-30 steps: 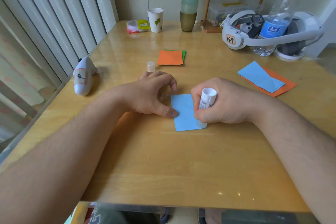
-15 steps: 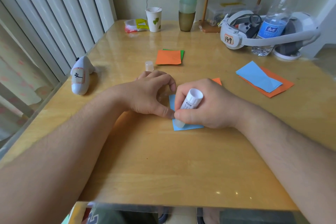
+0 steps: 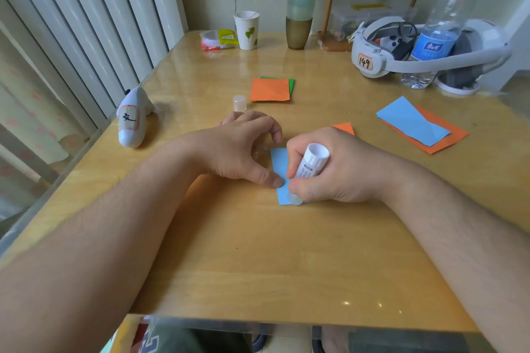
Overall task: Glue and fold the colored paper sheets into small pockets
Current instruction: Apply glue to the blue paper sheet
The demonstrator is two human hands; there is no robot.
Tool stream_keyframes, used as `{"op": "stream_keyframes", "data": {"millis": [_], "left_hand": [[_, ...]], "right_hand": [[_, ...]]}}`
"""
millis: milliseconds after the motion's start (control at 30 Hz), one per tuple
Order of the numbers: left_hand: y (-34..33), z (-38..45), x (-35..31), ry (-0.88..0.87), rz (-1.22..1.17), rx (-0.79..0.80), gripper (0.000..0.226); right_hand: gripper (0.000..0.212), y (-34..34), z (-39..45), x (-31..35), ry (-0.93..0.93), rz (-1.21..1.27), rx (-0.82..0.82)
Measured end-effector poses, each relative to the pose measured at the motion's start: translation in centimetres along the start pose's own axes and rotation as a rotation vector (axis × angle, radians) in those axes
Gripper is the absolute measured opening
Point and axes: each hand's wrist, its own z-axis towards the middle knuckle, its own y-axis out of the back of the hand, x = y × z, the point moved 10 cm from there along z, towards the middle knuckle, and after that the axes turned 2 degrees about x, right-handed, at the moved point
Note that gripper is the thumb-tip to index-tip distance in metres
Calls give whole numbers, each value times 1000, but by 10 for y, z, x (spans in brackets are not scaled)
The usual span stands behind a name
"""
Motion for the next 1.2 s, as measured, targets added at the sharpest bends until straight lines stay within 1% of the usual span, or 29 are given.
{"op": "stream_keyframes", "data": {"millis": [267, 367, 533, 633, 700, 733, 833, 900, 1000, 1133, 1200], "left_hand": [[1, 1, 0, -15, -16, -4, 73], [0, 1, 0, -17, -13, -3, 74], [1, 2, 2, -18, -19, -2, 76], [1, 2, 1, -29, -16, -9, 75], [1, 3, 2, -29, -26, -7, 74], [0, 3, 2, -28, -31, -5, 73], [1, 3, 1, -43, -58, -6, 67], [4, 2, 3, -39, -124, -11, 60], [8, 1, 9, 1, -249, -5, 58], [9, 2, 14, 35, -324, 10, 58], [8, 3, 17, 48, -322, 5, 56]], "right_hand": [[18, 10, -4, -13, -67, -32, 25], [17, 12, -5, -13, -60, -49, 44], [23, 12, -7, -12, -52, -79, 70], [14, 12, -6, -16, -69, -88, 77], [6, 15, -4, -19, -79, -84, 48], [6, 18, -3, -18, -66, -74, 27], [9, 29, -1, -9, 30, 23, -73], [11, 34, 0, -2, 91, 96, -156], [13, 29, 7, 0, 89, 130, -238], [12, 13, 18, 4, 65, 77, -243], [19, 8, 23, 2, 44, 57, -230]]}}
